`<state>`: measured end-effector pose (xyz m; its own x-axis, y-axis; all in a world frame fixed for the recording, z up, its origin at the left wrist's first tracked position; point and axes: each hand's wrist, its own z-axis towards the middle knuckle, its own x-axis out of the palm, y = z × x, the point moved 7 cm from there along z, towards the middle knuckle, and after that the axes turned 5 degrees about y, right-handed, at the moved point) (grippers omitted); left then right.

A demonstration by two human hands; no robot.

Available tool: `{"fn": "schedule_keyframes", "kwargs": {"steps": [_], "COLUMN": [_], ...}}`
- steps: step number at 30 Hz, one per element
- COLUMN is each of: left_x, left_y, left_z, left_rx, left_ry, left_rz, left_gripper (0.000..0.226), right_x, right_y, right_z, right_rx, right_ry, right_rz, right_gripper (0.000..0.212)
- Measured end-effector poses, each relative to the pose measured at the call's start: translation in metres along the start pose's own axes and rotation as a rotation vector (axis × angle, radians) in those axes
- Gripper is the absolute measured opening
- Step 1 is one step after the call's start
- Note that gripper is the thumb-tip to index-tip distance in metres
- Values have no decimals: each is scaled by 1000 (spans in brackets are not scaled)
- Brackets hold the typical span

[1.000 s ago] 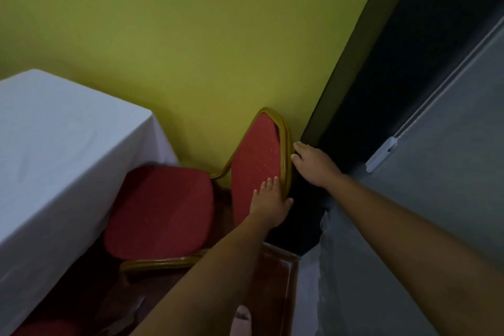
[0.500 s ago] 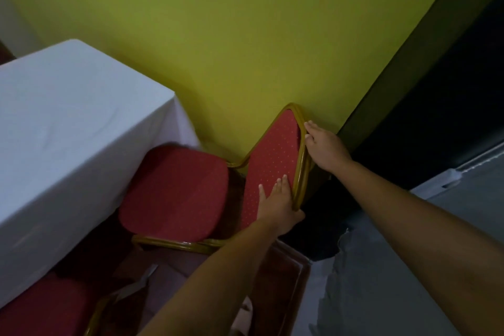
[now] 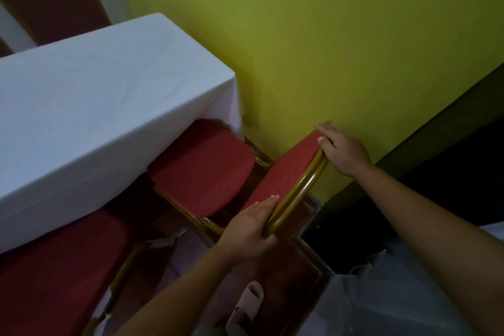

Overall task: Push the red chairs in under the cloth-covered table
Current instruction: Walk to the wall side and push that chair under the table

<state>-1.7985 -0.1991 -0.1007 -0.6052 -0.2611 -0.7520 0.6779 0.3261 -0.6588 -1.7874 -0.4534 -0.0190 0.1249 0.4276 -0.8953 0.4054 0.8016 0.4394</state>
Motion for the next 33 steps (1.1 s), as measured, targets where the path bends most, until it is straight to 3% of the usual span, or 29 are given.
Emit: {"fn": "schedule_keyframes", "kwargs": {"steps": [9, 16, 22, 27, 33], "left_x": [-16, -29, -39, -49, -55], "left_y": [2, -42, -38, -28, -32], "left_z": [-34, 12, -5, -20, 0], "left_rx": [-73, -200, -72, -48, -53], "left_ry": [-145, -344, -380, -402, -370], "left_rz": [34, -3, 199, 216, 225], "left_gripper": [73, 55, 50, 52, 49], "right_x": [25, 16, 19, 30, 22], "right_y": [23, 14, 30, 46, 39], "right_z": [-20, -8, -12, -18, -3], "right_rx": [-21, -31, -6, 6, -14], "right_ry": [-112, -85, -231, -284, -283], "right_rz": [195, 129, 156, 239, 165], "right_gripper": [54, 48, 44, 48, 46]}}
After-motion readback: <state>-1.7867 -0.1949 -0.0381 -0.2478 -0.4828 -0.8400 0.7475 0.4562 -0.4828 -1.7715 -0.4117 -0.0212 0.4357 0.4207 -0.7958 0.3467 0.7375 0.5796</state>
